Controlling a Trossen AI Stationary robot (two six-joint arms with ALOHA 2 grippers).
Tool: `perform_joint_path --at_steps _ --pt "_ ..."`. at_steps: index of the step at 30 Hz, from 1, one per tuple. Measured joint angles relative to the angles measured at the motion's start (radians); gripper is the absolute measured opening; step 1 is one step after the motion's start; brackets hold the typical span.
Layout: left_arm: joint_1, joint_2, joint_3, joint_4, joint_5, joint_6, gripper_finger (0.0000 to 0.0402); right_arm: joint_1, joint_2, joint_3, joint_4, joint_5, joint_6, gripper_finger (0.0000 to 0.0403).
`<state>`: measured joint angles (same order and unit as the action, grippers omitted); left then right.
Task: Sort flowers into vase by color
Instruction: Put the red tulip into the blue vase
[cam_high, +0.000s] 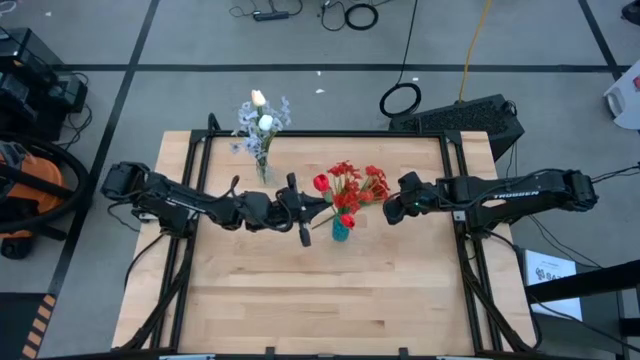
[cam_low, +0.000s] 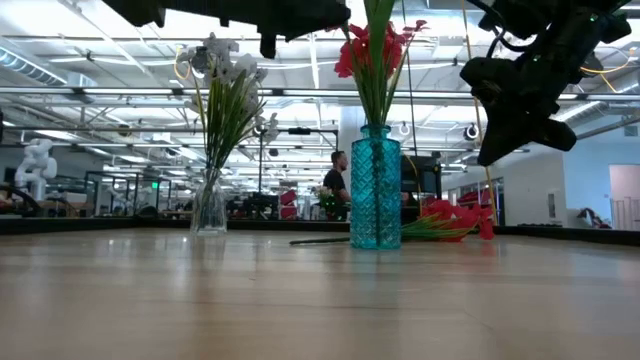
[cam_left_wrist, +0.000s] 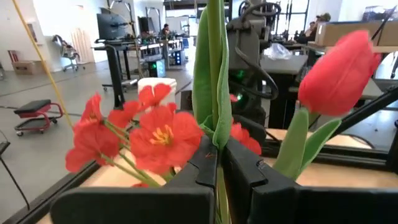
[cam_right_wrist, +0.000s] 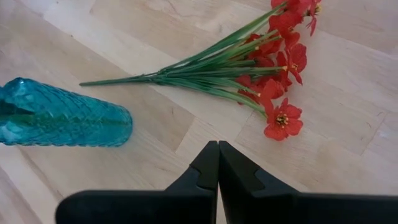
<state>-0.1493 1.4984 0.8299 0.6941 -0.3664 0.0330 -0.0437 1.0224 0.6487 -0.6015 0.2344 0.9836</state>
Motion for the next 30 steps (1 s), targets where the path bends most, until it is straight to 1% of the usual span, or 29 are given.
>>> perform_joint_path --at_steps 6,8,13,20,24,27,30 --pt "-0.001 0.066 0.000 0.001 0.003 0.000 0.0013 0.019 -0.002 0.000 0.057 -0.009 -0.001 0.0002" --pt "-0.002 0.091 0.000 0.002 0.004 0.000 0.0013 0.029 -0.004 0.000 0.077 -0.027 -0.001 0.0002" --pt "-0.005 0.137 0.000 0.003 0.004 -0.001 0.0013 0.059 -0.004 0.000 0.075 -0.060 0.000 0.0002" --pt "-0.008 0.170 0.001 0.016 0.004 -0.002 0.0014 0.106 -0.004 0.000 0.074 -0.060 0.000 0.0002" --pt "-0.010 0.171 0.001 0.015 0.004 -0.025 0.0031 0.128 -0.004 0.000 0.074 -0.060 0.000 0.0002" --pt "-0.010 0.171 0.001 0.003 0.004 -0.091 0.0054 0.139 -0.004 0.000 0.074 -0.060 0.000 0.0002" --pt "-0.010 0.175 -0.001 -0.056 0.004 -0.125 0.0082 0.144 -0.004 0.000 0.074 -0.059 0.000 0.0002"
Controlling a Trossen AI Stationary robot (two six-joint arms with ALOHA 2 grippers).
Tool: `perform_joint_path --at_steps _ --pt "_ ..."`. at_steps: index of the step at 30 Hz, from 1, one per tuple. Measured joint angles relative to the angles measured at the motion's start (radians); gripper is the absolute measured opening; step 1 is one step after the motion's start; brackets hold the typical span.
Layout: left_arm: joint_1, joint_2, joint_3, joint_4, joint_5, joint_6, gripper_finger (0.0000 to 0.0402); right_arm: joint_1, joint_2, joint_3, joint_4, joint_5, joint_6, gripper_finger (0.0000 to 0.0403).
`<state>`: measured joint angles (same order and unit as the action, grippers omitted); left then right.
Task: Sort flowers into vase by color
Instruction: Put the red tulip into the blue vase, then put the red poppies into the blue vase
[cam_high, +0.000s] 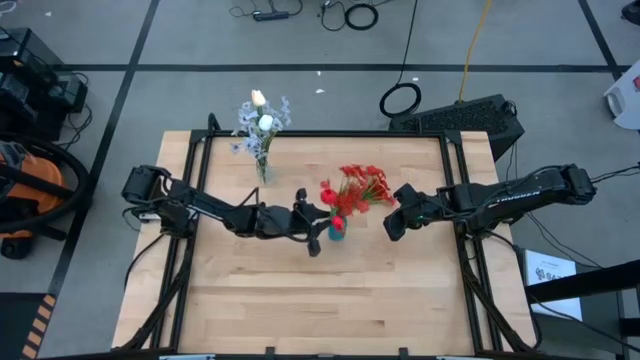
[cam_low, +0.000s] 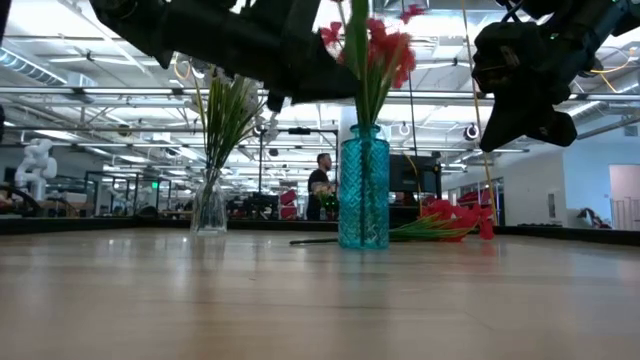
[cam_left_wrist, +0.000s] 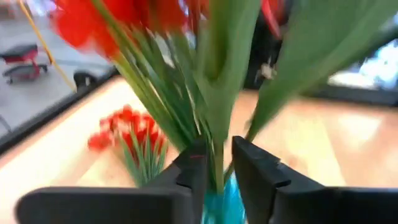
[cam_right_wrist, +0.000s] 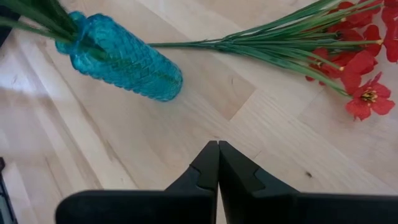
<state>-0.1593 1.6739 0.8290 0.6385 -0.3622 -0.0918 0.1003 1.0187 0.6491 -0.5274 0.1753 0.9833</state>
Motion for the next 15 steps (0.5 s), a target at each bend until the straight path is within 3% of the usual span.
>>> perform_joint_path --at_steps 8,15 --pt "0.000 -0.008 -0.001 -0.063 -0.005 0.003 0.0156 0.000 0.000 0.000 0.000 0.001 0.000 0.0002" --pt "0.000 -0.115 -0.001 -0.144 -0.033 0.079 0.0168 -0.008 0.000 0.000 -0.034 0.056 0.091 0.0002"
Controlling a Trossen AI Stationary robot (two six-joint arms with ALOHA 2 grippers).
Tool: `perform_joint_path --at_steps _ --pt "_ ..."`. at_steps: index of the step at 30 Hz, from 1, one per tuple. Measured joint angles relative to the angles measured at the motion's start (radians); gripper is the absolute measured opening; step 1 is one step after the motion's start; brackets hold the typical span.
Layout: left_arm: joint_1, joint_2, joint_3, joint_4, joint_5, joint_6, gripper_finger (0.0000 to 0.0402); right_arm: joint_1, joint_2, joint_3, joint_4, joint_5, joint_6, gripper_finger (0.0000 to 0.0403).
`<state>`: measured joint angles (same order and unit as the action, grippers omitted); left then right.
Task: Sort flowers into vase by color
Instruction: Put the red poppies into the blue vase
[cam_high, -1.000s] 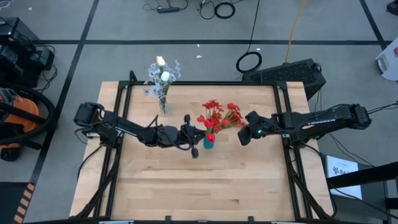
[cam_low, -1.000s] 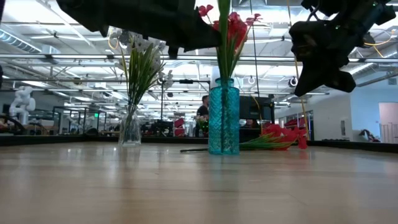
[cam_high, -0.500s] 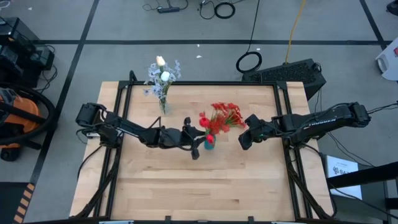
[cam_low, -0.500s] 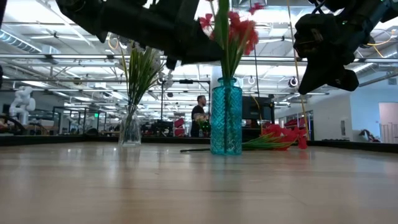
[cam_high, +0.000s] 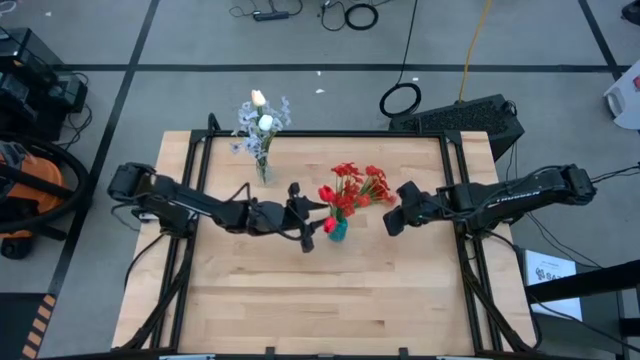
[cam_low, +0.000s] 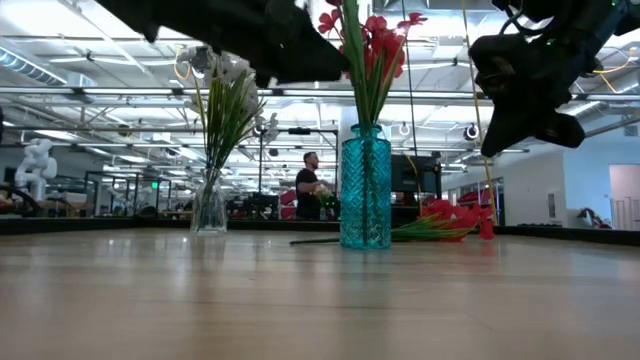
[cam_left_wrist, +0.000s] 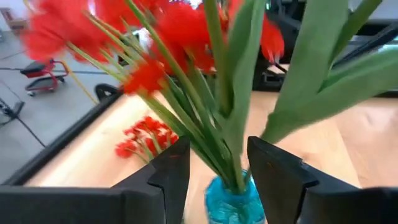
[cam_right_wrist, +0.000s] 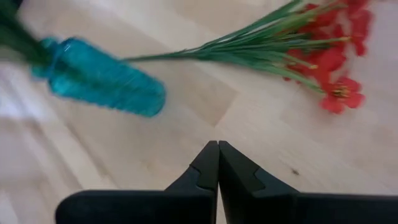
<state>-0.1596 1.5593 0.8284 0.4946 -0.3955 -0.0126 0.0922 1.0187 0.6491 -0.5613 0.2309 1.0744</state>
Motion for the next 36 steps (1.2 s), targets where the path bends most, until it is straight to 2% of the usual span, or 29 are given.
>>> perform_joint_path --at_steps 5,8,12,15,23,29,36 --pt "0.000 -0.112 0.000 -0.178 -0.043 0.002 0.0168 -0.029 0.006 0.000 -0.010 0.008 0.171 0.0002" --pt "0.000 -0.171 0.000 -0.296 -0.103 -0.021 0.0168 -0.043 0.031 0.000 -0.007 0.003 0.205 0.0004" --pt "0.001 -0.235 -0.027 -0.390 -0.184 -0.081 0.0168 -0.047 0.100 0.000 0.038 0.000 0.274 0.0022" --pt "0.010 -0.285 -0.078 -0.439 -0.190 -0.084 0.0168 -0.047 0.166 0.000 0.101 -0.001 0.322 0.0042" --pt "0.065 -0.436 -0.220 -0.439 -0.181 -0.085 0.0168 -0.082 0.314 0.000 0.301 0.014 0.477 0.0114" --pt "0.096 -0.518 -0.271 -0.428 -0.177 -0.023 0.0168 -0.136 0.387 0.000 0.334 0.023 0.588 0.0170" --pt "0.153 -0.549 -0.275 -0.457 -0.169 0.119 0.0168 -0.189 0.483 0.001 0.502 -0.007 0.669 0.0198"
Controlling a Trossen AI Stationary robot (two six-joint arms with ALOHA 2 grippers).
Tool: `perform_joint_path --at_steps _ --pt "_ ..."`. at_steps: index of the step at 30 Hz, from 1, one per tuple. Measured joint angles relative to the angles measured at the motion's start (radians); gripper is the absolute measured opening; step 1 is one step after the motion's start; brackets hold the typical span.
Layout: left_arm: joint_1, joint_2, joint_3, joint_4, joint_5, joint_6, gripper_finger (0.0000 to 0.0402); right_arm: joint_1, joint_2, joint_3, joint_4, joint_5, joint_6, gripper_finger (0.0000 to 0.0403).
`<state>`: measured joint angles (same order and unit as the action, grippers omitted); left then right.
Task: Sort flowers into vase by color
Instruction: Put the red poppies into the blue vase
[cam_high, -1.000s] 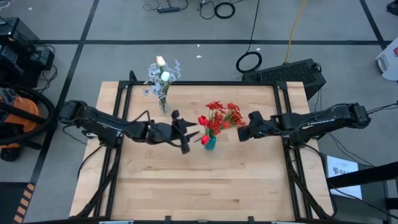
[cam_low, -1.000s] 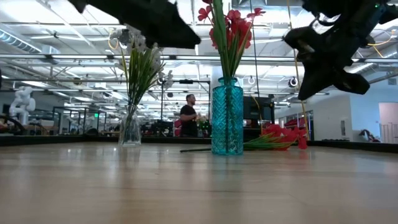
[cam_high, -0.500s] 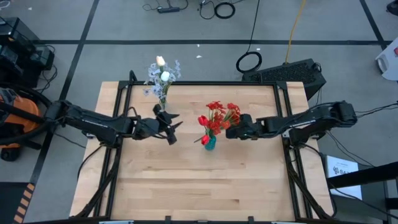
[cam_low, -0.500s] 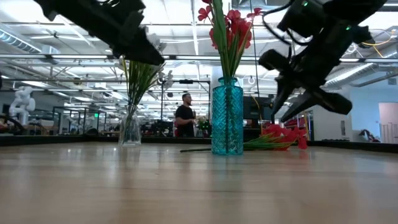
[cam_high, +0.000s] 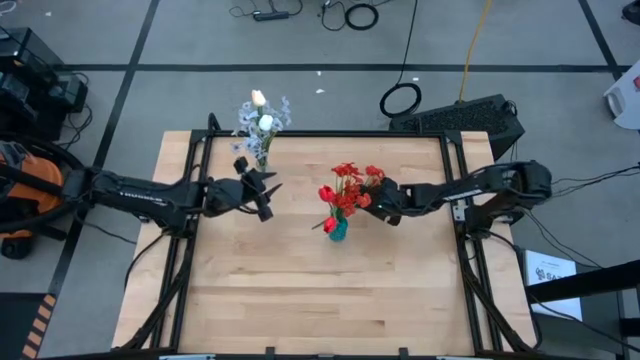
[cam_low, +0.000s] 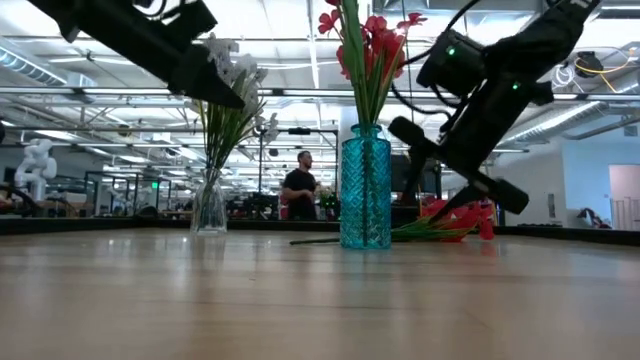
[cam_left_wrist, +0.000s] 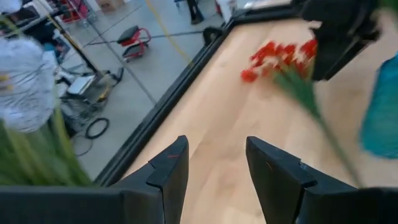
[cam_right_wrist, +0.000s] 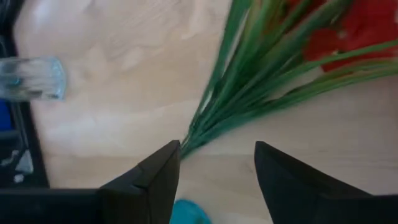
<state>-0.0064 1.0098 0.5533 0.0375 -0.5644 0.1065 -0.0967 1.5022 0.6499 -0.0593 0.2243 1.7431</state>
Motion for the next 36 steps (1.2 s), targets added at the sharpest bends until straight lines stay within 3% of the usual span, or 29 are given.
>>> perform_joint_path --at_steps 3,11,17,22,26,36 --pt "0.065 0.000 0.000 -0.060 0.052 0.008 0.0168 -0.020 0.043 0.013 0.002 -0.030 0.045 0.0199" --pt "0.256 0.000 -0.005 -0.101 0.318 0.035 0.0168 -0.073 0.120 0.074 0.005 -0.044 0.085 0.0199" --pt "0.343 0.001 -0.005 -0.100 0.446 0.074 0.0168 -0.149 0.215 0.183 -0.081 -0.115 -0.031 0.0199" --pt "0.369 0.001 -0.005 -0.102 0.503 0.075 0.0168 -0.212 0.309 0.312 -0.282 -0.217 -0.193 0.0198" --pt "0.372 0.001 -0.005 -0.110 0.512 0.075 0.0168 -0.260 0.346 0.389 -0.418 -0.234 -0.305 0.0198" --pt "0.372 0.001 -0.005 -0.161 0.513 0.056 0.0168 -0.355 0.353 0.418 -0.465 -0.234 -0.451 0.0198"
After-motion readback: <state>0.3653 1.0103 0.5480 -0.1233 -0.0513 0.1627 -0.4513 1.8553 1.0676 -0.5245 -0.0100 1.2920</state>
